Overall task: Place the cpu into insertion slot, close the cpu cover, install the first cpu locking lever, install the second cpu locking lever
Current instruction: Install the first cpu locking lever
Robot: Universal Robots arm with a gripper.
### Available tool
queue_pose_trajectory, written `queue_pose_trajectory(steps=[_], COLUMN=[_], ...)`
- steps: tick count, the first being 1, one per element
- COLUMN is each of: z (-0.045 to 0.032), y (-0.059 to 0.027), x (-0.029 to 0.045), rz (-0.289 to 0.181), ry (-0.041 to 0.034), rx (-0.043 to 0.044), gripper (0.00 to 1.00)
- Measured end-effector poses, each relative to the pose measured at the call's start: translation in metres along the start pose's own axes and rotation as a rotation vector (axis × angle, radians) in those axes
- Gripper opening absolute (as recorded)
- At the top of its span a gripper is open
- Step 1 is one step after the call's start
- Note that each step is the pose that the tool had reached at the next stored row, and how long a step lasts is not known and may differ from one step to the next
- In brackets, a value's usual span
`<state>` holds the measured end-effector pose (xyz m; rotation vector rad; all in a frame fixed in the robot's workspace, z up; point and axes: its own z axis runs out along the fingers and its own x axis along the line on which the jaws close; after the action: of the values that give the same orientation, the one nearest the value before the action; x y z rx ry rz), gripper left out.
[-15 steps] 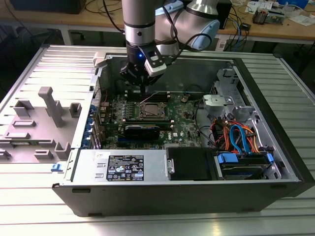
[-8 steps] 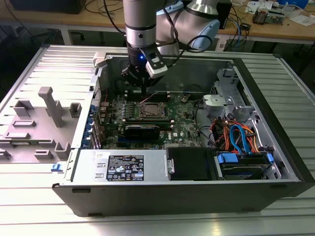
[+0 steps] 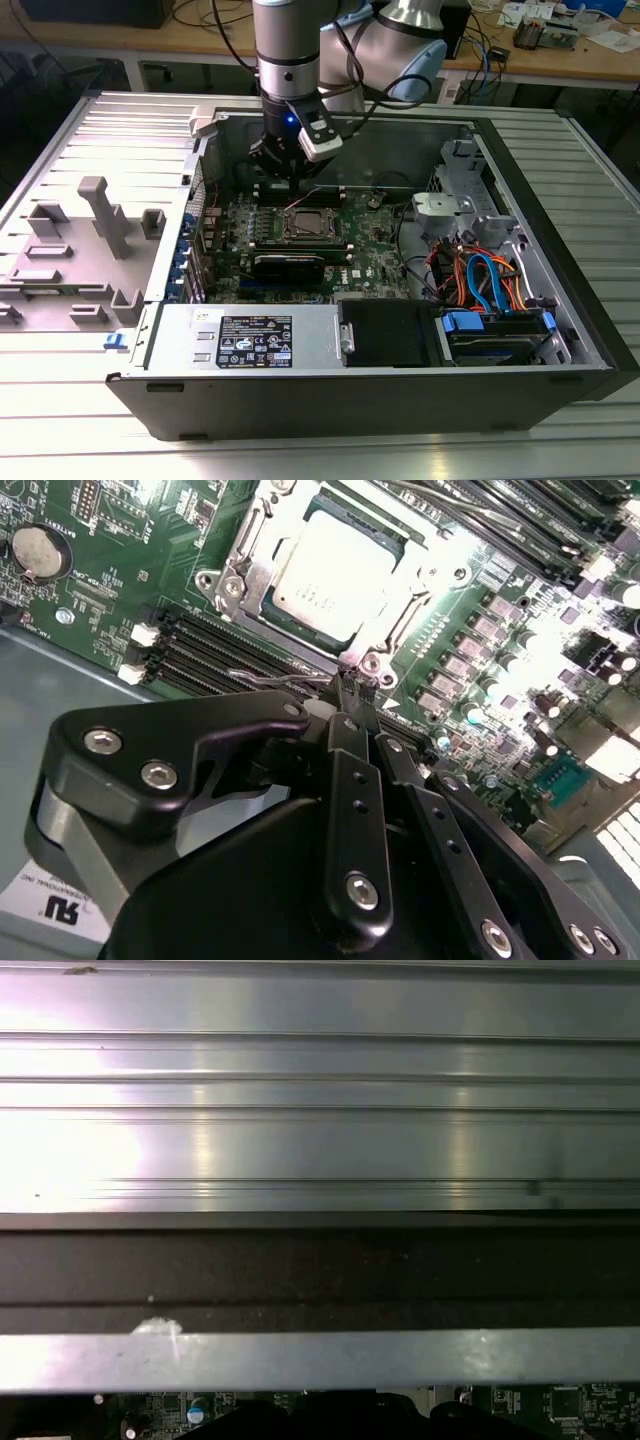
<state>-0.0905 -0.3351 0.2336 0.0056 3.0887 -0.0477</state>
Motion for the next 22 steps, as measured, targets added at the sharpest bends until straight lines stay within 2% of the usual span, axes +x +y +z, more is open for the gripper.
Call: queue_pose_trajectory(steps=[6, 17, 22], z=[0.0056, 0.0091, 0.0118], y=[0.0011, 0.0077, 0.0087], x=[-0.0029, -0.0031, -0.0105], rz=[0.001, 0.001, 0.001], ry=[-0.0001, -0.0002, -0.0001], rx=[0.0000, 0.0000, 0.0036], gripper=[0.11, 0.11, 0.11])
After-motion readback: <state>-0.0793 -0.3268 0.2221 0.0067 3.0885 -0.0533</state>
